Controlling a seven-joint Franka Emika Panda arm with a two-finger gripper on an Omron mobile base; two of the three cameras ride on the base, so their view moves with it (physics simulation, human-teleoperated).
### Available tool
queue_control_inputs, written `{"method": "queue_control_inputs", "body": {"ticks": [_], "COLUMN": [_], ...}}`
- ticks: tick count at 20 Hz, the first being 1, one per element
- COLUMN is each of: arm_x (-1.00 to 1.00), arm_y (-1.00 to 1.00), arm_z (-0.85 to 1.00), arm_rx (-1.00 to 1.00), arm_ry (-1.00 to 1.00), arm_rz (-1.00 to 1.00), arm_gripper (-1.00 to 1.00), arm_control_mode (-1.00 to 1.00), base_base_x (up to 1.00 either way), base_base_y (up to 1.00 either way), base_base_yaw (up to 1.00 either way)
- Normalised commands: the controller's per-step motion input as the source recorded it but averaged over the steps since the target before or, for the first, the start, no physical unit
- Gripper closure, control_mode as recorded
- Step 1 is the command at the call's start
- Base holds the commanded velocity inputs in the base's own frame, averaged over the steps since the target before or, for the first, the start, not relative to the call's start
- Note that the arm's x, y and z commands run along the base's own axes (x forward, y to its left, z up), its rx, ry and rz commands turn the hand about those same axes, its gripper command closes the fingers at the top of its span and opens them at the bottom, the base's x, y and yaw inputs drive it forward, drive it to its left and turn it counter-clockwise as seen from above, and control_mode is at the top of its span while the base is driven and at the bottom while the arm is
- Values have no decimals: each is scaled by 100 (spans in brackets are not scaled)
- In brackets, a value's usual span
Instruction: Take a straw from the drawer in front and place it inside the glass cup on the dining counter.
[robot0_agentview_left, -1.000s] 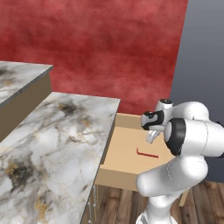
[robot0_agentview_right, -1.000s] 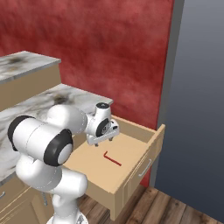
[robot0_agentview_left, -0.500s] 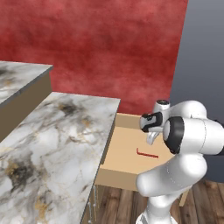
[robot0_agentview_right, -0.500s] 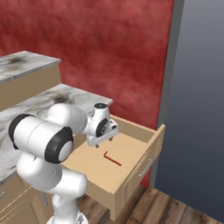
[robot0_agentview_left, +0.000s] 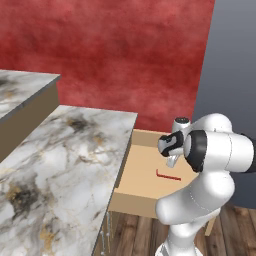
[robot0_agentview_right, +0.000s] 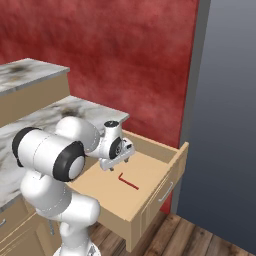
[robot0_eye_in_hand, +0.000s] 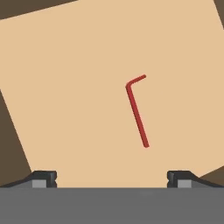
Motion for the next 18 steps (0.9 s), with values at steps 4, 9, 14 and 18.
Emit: {"method": "queue_control_inputs", "body": {"ticks": [4, 9, 14, 18], "arm_x": [5, 5, 6, 6], "arm_y": [0, 0, 1, 0], "arm_z": [-7, -2, -10, -8], "arm_rx": [0, 0, 0, 0], "arm_ry": [-3, 0, 0, 0], "arm_rz": [5, 5, 5, 5], "arm_gripper": [-100, -100, -100, -100], "arm_control_mode": [-100, -100, -100, -100], "base_base_x": [0, 0, 0, 0], "base_base_y": [0, 0, 0, 0], "base_base_yaw": [0, 0, 0, 0]}}
